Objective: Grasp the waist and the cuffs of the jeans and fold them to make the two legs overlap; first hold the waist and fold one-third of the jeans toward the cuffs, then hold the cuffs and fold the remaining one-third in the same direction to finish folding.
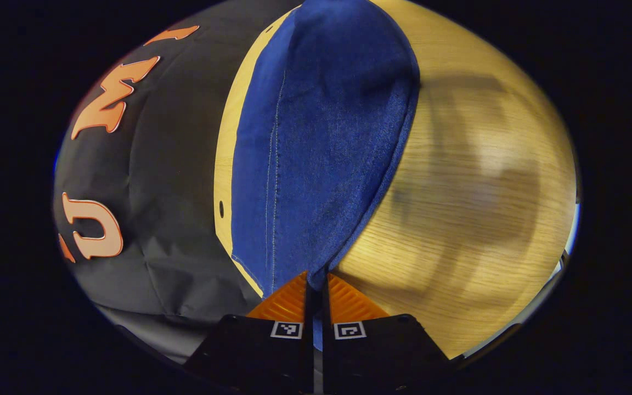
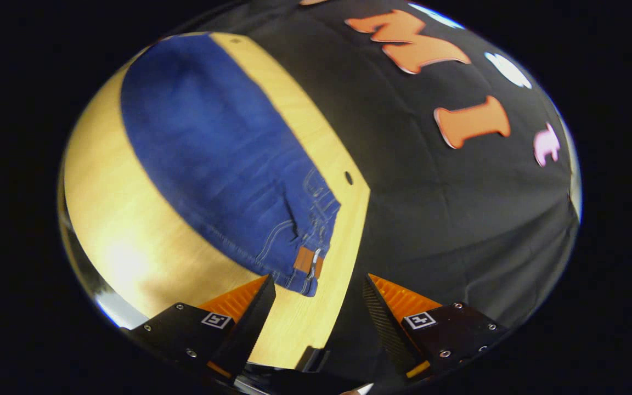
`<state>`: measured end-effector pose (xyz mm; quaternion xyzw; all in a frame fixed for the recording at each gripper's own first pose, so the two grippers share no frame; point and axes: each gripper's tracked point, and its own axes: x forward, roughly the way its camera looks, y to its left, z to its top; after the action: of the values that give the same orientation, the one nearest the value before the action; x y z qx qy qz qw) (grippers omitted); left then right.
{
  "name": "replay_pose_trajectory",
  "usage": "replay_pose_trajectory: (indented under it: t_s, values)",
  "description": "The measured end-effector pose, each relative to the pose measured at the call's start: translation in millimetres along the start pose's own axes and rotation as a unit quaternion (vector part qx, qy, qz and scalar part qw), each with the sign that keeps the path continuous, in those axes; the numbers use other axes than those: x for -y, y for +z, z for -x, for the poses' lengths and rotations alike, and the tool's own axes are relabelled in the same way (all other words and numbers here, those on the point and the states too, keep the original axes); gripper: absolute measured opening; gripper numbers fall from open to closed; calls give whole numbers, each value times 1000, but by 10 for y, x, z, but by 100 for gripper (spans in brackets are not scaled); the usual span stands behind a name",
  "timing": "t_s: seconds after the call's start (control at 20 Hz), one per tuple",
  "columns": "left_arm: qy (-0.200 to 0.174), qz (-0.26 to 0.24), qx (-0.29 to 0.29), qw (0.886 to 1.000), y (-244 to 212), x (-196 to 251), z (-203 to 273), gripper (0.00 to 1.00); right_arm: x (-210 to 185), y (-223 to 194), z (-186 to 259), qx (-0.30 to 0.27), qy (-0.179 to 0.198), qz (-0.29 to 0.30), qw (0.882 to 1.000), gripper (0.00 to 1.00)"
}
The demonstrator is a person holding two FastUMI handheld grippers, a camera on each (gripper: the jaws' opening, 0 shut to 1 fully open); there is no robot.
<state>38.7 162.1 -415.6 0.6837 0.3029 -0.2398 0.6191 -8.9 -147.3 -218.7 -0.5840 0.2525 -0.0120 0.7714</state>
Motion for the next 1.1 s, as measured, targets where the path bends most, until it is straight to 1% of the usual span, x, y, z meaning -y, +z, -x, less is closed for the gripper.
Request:
replay_pose_trajectory:
  t_s: [0.1, 0.15, 0.25, 0.4, 0.45, 0.5, 0.55, 0.6, 0.7, 1.0, 1.1]
  values:
    - [-2, -2, -3, 1000, -5, -17, -11, 7, -145, -2, -141, 12, 20, 92, 996, 98]
    - [-4, -4, -5, 1000, 4, -36, -3, 7, -222, -34, -196, 15, 32, 123, 992, 98]
    - [-6, -4, -10, 1000, -12, -49, -8, 7, -335, -74, -310, 14, 55, 147, 987, 99]
    - [-9, -1, -15, 1000, 3, -56, 13, 7, -381, -143, -454, 15, 58, 209, 976, 98]
    - [-9, -2, -15, 1000, 15, -73, 7, 4, -414, -188, -496, 17, 63, 228, 971, 98]
    - [-10, -2, -15, 1000, 28, -72, 6, 4, -412, -183, -526, 22, 61, 245, 967, 98]
    - [-12, -1, -14, 1000, 22, -68, 1, 4, -422, -164, -543, 24, 60, 254, 965, 98]
    - [-14, 1, -15, 1000, 25, -61, -5, 7, -412, -163, -572, 26, 57, 253, 965, 96]
    - [-19, 4, -17, 1000, 24, -51, -7, 7, -378, -143, -645, 27, 57, 249, 966, 96]
    - [-24, 1, -16, 1000, 27, -72, -5, 7, -341, 11, -812, 48, 53, 254, 965, 93]
    - [-25, 2, -16, 1000, 32, -75, -4, 7, -352, 32, -849, 52, 59, 253, 964, 92]
